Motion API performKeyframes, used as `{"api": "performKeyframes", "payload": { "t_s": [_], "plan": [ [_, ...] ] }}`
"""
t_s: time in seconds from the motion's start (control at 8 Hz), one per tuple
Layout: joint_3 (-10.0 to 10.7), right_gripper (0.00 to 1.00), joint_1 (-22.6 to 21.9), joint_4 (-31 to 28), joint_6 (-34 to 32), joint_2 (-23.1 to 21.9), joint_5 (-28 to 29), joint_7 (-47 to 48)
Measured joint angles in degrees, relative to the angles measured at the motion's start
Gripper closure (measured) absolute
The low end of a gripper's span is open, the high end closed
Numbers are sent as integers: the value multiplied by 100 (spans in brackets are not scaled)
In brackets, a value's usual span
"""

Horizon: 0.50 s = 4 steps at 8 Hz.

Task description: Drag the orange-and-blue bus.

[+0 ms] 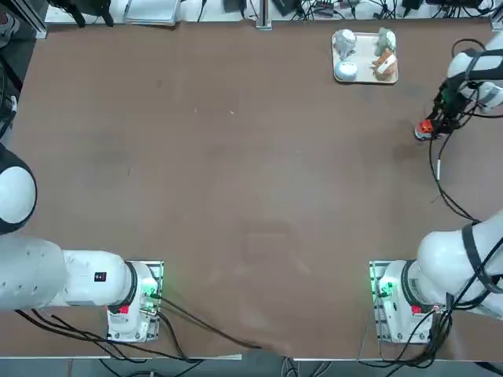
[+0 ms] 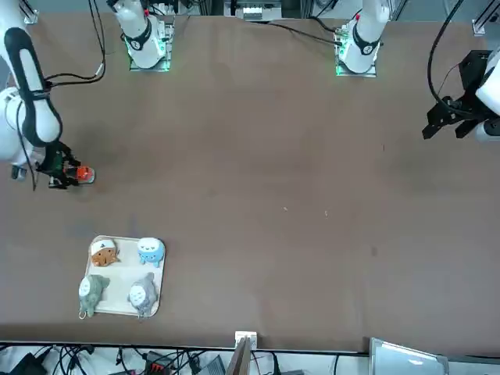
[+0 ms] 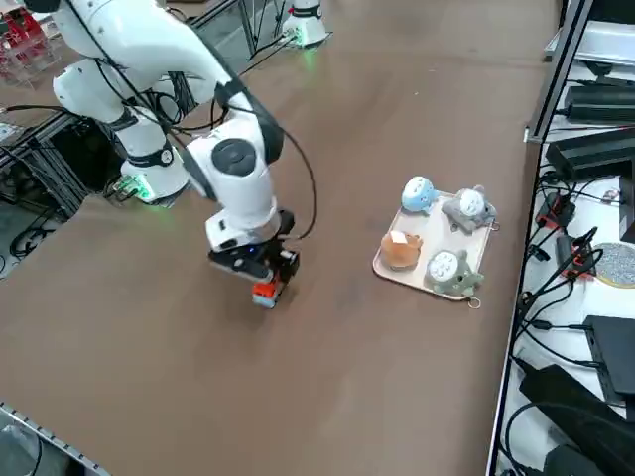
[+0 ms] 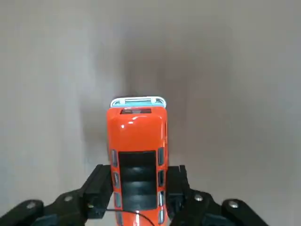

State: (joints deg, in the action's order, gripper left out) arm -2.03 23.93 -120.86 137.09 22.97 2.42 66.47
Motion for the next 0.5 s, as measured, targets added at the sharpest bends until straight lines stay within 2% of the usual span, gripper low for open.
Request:
{"api": "performKeyframes", "payload": {
  "t_s": [0.38,0.5],
  "plan": [
    [-665,39,-77,-157,9,-63,4,1031],
    [-830,39,-90,-227,54,-88,14,1162]
  ]
}}
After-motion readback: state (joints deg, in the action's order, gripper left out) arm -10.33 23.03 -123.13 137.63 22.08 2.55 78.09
